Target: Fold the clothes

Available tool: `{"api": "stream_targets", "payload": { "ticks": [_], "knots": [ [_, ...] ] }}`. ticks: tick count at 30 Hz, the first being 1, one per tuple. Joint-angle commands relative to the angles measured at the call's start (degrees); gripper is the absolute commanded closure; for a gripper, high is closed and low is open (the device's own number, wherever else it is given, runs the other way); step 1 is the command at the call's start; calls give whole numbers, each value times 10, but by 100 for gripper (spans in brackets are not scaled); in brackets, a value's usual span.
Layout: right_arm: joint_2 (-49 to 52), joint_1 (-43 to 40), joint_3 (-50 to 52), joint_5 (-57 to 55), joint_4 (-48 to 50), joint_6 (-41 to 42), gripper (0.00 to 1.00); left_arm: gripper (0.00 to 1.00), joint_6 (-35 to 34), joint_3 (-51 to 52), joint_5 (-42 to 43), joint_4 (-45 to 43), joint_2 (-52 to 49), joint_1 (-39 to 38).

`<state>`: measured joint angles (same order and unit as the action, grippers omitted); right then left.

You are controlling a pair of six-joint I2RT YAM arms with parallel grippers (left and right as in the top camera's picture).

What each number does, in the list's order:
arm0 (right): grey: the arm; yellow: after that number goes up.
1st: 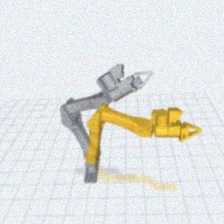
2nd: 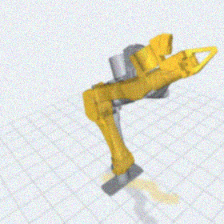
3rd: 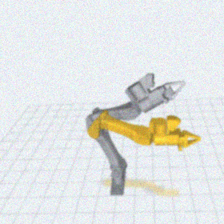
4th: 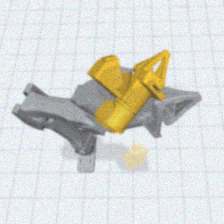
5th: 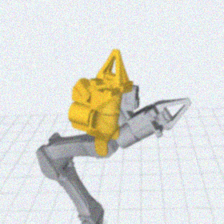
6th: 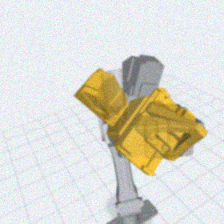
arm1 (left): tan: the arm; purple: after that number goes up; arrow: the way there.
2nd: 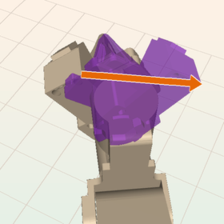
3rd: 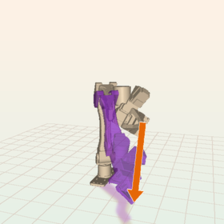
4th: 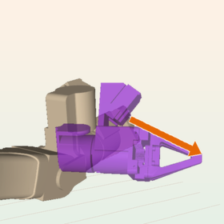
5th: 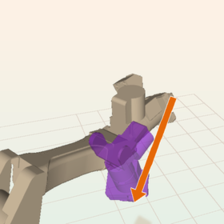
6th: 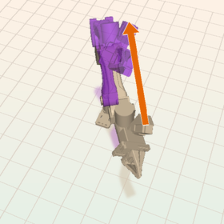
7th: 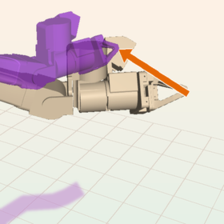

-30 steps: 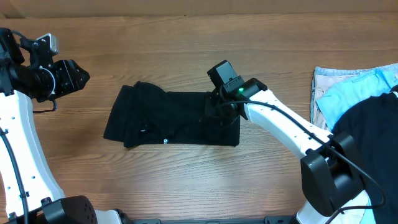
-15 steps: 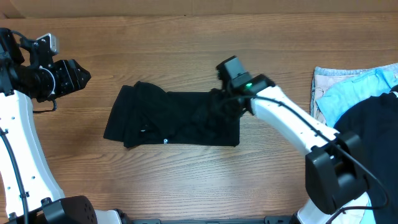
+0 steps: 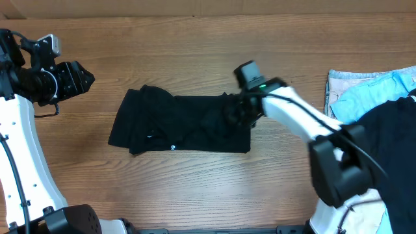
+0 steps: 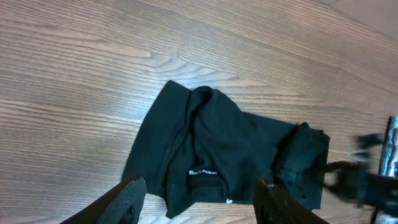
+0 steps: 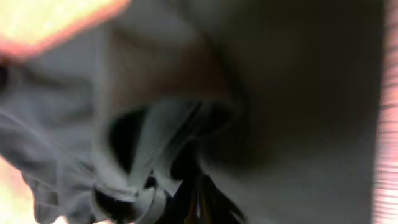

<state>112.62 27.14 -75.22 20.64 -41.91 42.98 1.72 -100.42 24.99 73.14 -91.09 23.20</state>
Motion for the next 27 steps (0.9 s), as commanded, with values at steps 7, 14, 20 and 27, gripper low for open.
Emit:
{"api": "stream_targets", "payload": {
  "ticks": [7,14,20,27],
  "knots": [
    [4,107,-5,188,80,-149,96,41,7,8,-1,-1,0,-7],
    [-57,47,-5,89,36,-123,90,40,7,8,-2,-1,0,-7],
    [-57,-30,-5,18,-16,-49,90,39,7,8,-2,-2,-4,-7],
    [-21,-35,19,-16,-7,0,89,39,7,8,-1,-1,-5,-7]
  ]
}}
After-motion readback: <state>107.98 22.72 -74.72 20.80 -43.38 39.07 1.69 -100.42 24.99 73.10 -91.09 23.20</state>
